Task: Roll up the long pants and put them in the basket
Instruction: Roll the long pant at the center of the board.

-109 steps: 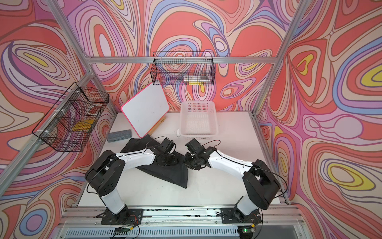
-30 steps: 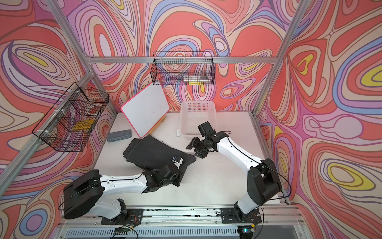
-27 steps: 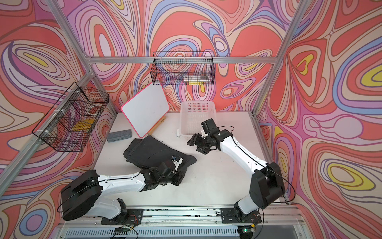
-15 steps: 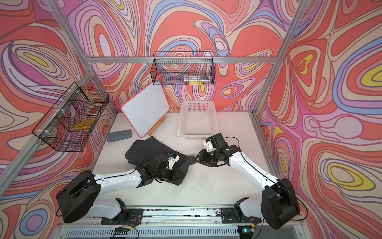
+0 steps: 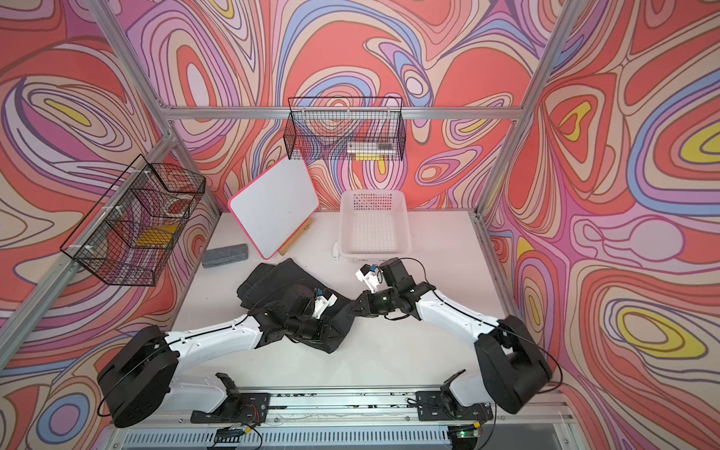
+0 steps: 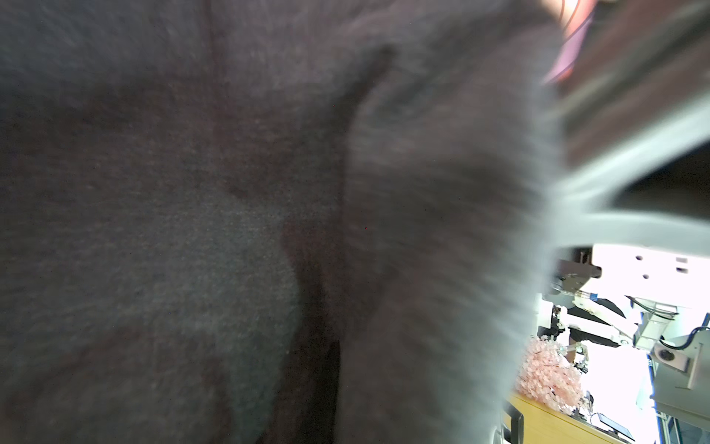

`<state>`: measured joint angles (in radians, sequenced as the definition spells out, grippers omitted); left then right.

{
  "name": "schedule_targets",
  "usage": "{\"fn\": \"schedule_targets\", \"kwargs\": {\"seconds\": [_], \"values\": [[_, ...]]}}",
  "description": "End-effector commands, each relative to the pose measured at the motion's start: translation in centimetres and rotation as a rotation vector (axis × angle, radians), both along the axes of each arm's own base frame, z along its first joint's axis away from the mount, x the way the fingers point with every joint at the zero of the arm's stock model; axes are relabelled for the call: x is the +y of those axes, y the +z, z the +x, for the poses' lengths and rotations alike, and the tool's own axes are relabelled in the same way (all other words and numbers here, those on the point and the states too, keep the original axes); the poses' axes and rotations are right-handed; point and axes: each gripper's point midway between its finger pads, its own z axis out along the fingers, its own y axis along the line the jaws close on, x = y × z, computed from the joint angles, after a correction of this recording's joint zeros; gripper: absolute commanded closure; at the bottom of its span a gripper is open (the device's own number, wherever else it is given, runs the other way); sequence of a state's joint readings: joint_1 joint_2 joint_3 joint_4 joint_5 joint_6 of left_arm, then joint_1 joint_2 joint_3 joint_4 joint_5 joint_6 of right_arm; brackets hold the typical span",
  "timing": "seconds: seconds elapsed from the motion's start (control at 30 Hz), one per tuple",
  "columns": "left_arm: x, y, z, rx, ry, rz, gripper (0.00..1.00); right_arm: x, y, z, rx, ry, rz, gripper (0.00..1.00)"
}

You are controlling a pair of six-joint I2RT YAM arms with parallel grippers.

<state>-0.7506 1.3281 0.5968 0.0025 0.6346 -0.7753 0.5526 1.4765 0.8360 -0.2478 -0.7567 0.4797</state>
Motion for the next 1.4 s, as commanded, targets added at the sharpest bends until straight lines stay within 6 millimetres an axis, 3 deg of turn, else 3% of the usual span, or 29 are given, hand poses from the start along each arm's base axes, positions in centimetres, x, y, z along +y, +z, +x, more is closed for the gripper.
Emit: {"fn": "schedule_targets", "kwargs": {"seconds": [0.0, 0.2, 0.23, 0.3, 0.4, 0.5, 0.57, 0.7, 0.83, 1.0, 1.03, 1.07, 1.23, 1.37], "values": [[0.6, 1.6, -1.1, 0.011, -0.029, -0.055, 1.0, 0.3, -1.4, 2.4, -0.108, 0.007, -0.058, 0.94], [1.9, 1.0, -3.9, 0.11, -0.079, -0.058, 1.0, 0.0, -6.1, 5.4, -0.09, -0.017, -0.165, 0.93], [2.7, -0.4, -4.8, 0.149, -0.078, -0.028, 1.0, -0.1, -6.7, 5.9, -0.091, -0.014, -0.188, 0.92], [3.3, -1.4, -5.5, 0.182, -0.08, -0.005, 1.0, -0.5, -7.7, 6.8, -0.084, -0.019, -0.229, 0.88], [4.4, -2.9, -5.7, 0.191, -0.052, 0.055, 1.0, -1.2, -6.8, 7.5, -0.102, -0.02, -0.248, 0.87], [5.0, -4.2, -4.9, 0.217, 0.001, 0.057, 1.0, -1.6, -3.8, 7.3, -0.136, -0.009, -0.263, 0.85], [5.1, -4.8, -4.1, 0.23, 0.025, 0.042, 1.0, -2.1, -1.8, 6.3, -0.131, -0.012, -0.259, 0.81], [4.1, -3.3, -2.0, 0.232, 0.056, -0.011, 1.0, -3.6, -0.9, 2.2, 0.026, -0.071, -0.242, 0.43], [3.1, -1.2, -0.5, 0.221, 0.059, -0.044, 1.0, -4.4, -0.7, -1.3, 0.161, -0.202, -0.123, 0.31], [2.0, 0.1, 0.4, 0.236, 0.048, -0.077, 1.0, -2.2, 0.2, -5.3, 0.109, -0.127, -0.056, 0.19], [2.0, 0.1, 0.3, 0.242, 0.045, -0.077, 1.0, -1.9, -0.3, -5.3, 0.112, -0.133, -0.058, 0.04], [1.9, 0.2, 0.3, 0.245, 0.042, -0.079, 1.0, -1.8, -1.0, -5.0, 0.114, -0.156, -0.066, 0.02], [1.9, 0.1, -0.2, 0.263, 0.024, -0.083, 1.0, -1.0, -2.7, -1.6, 0.066, -0.326, 0.008, 0.02], [2.0, 0.1, -0.2, 0.26, 0.02, -0.084, 1.0, 0.5, -4.8, 0.1, 0.136, -0.392, 0.072, 0.02]]}}
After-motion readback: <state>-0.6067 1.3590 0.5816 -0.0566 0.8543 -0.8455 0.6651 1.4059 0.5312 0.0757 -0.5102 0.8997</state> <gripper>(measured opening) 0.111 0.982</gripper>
